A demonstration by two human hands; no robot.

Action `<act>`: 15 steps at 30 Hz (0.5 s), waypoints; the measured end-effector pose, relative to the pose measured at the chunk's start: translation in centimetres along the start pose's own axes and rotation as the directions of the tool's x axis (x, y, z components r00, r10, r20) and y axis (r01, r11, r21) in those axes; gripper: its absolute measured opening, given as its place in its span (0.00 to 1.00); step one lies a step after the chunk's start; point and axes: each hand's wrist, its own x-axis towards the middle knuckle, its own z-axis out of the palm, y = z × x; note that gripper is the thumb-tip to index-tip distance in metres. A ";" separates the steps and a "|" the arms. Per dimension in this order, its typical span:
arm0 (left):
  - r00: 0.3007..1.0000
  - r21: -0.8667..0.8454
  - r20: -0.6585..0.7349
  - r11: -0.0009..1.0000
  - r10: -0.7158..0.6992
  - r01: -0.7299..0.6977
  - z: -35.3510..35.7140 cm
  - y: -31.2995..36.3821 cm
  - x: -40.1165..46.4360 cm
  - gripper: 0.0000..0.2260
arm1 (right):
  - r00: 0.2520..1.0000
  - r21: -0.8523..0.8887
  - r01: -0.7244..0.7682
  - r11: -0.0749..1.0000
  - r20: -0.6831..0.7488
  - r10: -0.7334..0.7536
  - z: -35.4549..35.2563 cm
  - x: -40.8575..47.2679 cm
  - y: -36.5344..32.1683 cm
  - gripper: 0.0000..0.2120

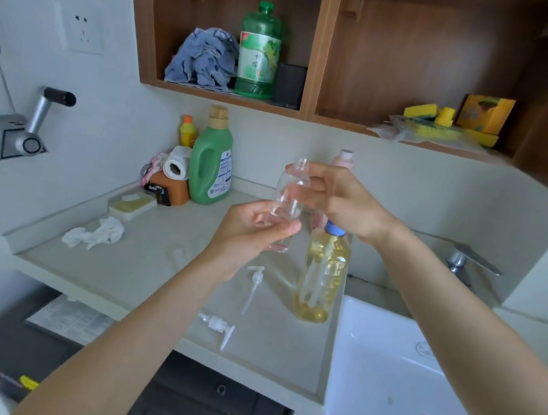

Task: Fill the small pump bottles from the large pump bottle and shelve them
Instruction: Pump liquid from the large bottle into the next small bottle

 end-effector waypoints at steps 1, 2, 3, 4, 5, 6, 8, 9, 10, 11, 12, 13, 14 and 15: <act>0.999 -0.017 0.035 1.000 0.003 -0.003 0.2 -0.3 0.2 0.03 | 0.997 -0.010 -0.026 1.000 0.069 0.026 -0.4 0.1 0.4 0.17; 0.998 -0.030 0.062 1.000 0.002 0.000 0.3 -0.6 0.4 0.03 | 0.990 -0.021 -0.044 0.999 0.136 0.047 -0.7 0.2 0.7 0.18; 0.997 -0.040 0.072 0.999 0.000 0.003 0.4 -0.9 0.6 0.04 | 0.981 -0.032 -0.058 0.998 0.184 0.063 -1.1 0.4 1.1 0.18; 0.998 -0.043 0.068 0.999 -0.001 0.004 0.6 -1.3 0.9 0.04 | 0.978 -0.039 -0.068 0.997 0.196 0.075 -1.4 0.6 1.5 0.18; 0.998 -0.045 0.056 0.999 0.000 0.002 0.7 -1.8 1.1 0.04 | 0.983 -0.034 -0.073 0.997 0.168 0.078 -1.8 0.7 1.8 0.16; 0.999 -0.035 0.041 0.999 -0.003 0.004 0.8 -2.3 1.5 0.03 | 0.993 -0.015 -0.068 0.998 0.092 0.069 -2.2 0.9 2.3 0.13; 1.000 0.007 -0.003 1.000 -0.019 0.019 1.0 -3.6 2.3 0.04 | 0.987 0.004 -0.037 0.999 -0.159 0.037 -3.2 1.1 3.8 0.13; 0.999 0.033 -0.027 0.999 -0.031 0.032 1.1 -4.4 2.5 0.05 | 0.960 -0.023 -0.024 0.999 -0.280 0.016 -3.8 1.0 4.7 0.14; 0.998 0.071 -0.050 0.996 -0.041 0.045 1.0 -5.1 2.7 0.06 | 0.936 -0.083 -0.022 0.996 -0.353 -0.009 -4.2 1.0 5.9 0.15; 0.997 0.108 -0.062 0.992 -0.053 0.059 1.0 -5.8 2.8 0.07 | 0.926 -0.171 -0.037 0.985 -0.375 -0.030 -4.8 0.8 7.3 0.14; 0.996 0.137 -0.060 0.988 -0.062 0.070 1.0 -6.4 3.0 0.07 | 0.932 -0.264 -0.062 0.963 -0.361 -0.039 -5.2 0.7 8.6 0.12; 0.996 0.154 -0.051 0.985 -0.075 0.083 1.1 -7.0 3.1 0.07 | 0.942 -0.340 -0.089 0.936 -0.335 -0.033 -5.7 0.5 9.9 0.12; 0.995 0.163 -0.044 0.982 -0.092 0.098 1.2 -7.4 3.1 0.07 | 0.949 -0.382 -0.100 0.919 -0.315 -0.027 -5.9 0.3 10.8 0.13; 0.993 0.165 -0.040 0.980 -0.108 0.113 1.4 -7.9 3.3 0.07 | 0.948 -0.391 -0.099 0.915 -0.317 -0.033 -6.1 0.1 11.6 0.14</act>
